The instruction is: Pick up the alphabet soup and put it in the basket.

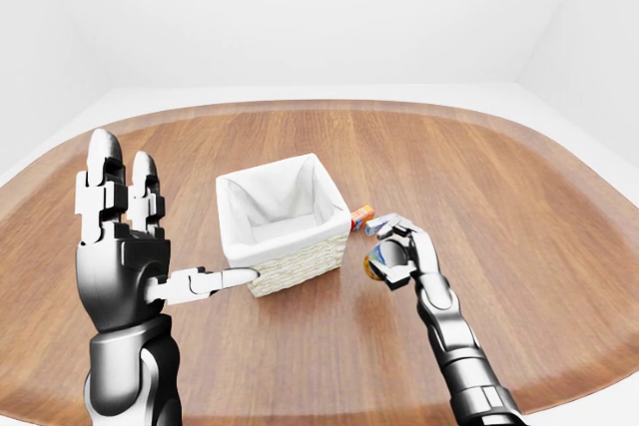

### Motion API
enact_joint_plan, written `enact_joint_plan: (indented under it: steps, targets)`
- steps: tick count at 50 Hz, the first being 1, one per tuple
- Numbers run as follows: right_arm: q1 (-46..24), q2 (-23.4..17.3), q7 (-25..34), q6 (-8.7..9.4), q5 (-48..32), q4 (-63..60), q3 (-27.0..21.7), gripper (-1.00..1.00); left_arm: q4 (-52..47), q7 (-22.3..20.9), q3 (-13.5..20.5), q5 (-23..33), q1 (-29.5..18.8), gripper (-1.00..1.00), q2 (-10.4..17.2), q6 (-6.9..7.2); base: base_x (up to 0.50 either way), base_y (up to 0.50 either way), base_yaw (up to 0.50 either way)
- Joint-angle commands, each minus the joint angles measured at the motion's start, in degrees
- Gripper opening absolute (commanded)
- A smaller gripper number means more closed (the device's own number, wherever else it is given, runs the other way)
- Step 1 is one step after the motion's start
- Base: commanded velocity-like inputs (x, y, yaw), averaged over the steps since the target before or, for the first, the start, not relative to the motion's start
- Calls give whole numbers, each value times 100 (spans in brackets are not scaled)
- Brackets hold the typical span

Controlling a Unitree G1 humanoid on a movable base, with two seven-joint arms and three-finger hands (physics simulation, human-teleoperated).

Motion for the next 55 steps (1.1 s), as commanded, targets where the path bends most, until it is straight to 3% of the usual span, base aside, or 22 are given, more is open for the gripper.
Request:
enact_joint_plan:
  steps: [1, 12, 18, 24, 34, 55]
  targets:
    - [326, 41, 9, 131, -18, -1365, 10, -100, -28, 1, -9, 2, -10, 100, 3, 0, 0, 0, 0]
    - [466, 65, 72, 529, 52, -2070, -9, -100, -4, 0, -31, 12, -21, 100, 9, 0, 0, 0, 0]
    - [447, 78, 62, 644, 42, -2229, 6, -100, 19, -2, -21, 8, -19, 100, 8, 0, 0, 0, 0]
    - [229, 79, 60, 983, 105, -2426, -1, -100, 96, -13, -13, 2, 10, 100, -7, 0, 0, 0, 0]
    - [-346, 201, -26, 983, 244, -2954, 155, -100, 296, -7, -63, -10, 16, 100, -8, 0, 0, 0, 0]
    - [-1420, 442, -280, 983, 242, -2819, 414, -100, 546, -52, -41, -82, 77, 100, -9, 0, 0, 0, 0]
